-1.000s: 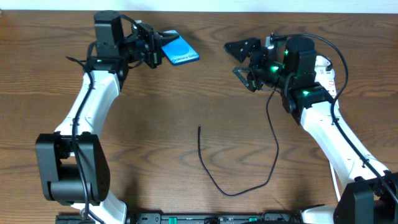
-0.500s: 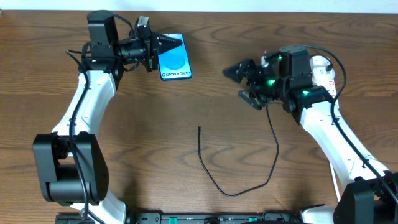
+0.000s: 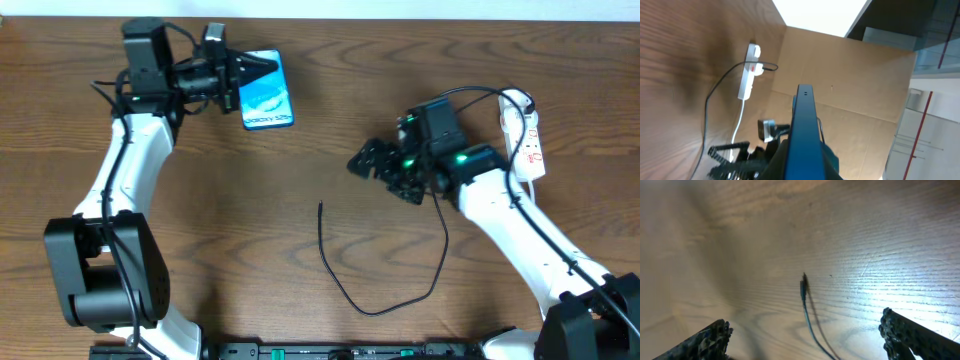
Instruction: Plug charger to phone and switch on socket
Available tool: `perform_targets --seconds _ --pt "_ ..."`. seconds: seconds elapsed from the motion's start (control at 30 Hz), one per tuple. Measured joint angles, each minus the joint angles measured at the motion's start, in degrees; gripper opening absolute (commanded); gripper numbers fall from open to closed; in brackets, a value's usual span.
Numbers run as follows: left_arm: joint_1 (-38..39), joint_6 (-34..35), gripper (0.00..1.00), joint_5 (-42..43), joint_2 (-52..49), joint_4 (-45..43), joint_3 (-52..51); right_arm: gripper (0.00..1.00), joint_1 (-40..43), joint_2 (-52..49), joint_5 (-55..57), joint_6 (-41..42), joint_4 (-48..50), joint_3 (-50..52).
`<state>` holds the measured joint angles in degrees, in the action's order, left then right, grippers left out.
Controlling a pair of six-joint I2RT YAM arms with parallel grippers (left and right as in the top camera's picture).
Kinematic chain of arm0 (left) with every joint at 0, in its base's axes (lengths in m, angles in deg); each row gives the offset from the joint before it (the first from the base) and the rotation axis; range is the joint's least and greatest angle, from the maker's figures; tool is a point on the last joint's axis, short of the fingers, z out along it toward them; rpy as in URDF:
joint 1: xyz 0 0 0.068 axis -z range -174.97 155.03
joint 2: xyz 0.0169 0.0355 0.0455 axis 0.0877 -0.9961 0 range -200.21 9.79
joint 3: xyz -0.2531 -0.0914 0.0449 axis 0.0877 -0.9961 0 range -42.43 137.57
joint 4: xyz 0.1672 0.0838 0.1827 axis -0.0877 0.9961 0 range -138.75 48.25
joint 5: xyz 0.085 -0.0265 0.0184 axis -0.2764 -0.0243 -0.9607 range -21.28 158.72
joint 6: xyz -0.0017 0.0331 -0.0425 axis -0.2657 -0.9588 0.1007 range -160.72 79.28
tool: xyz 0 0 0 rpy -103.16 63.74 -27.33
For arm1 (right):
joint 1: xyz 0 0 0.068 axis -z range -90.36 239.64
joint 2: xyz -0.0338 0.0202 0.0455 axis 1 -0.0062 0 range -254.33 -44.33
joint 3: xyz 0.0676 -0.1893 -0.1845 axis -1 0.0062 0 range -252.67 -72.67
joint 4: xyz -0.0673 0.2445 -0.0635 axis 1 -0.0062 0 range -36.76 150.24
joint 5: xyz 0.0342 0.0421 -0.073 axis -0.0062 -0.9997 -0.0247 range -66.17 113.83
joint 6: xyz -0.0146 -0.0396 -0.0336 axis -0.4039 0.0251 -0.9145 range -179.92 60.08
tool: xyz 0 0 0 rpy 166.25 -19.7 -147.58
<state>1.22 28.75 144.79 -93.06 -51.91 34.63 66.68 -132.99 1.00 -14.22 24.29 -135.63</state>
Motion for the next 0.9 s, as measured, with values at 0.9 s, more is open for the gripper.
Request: perform_targets --seconds 0.9 --pt "-7.0 -3.6 0.07 5.0 0.0 0.0 0.0 0.99 -15.2 -10.4 11.8 3.0 2.7 -0.4"
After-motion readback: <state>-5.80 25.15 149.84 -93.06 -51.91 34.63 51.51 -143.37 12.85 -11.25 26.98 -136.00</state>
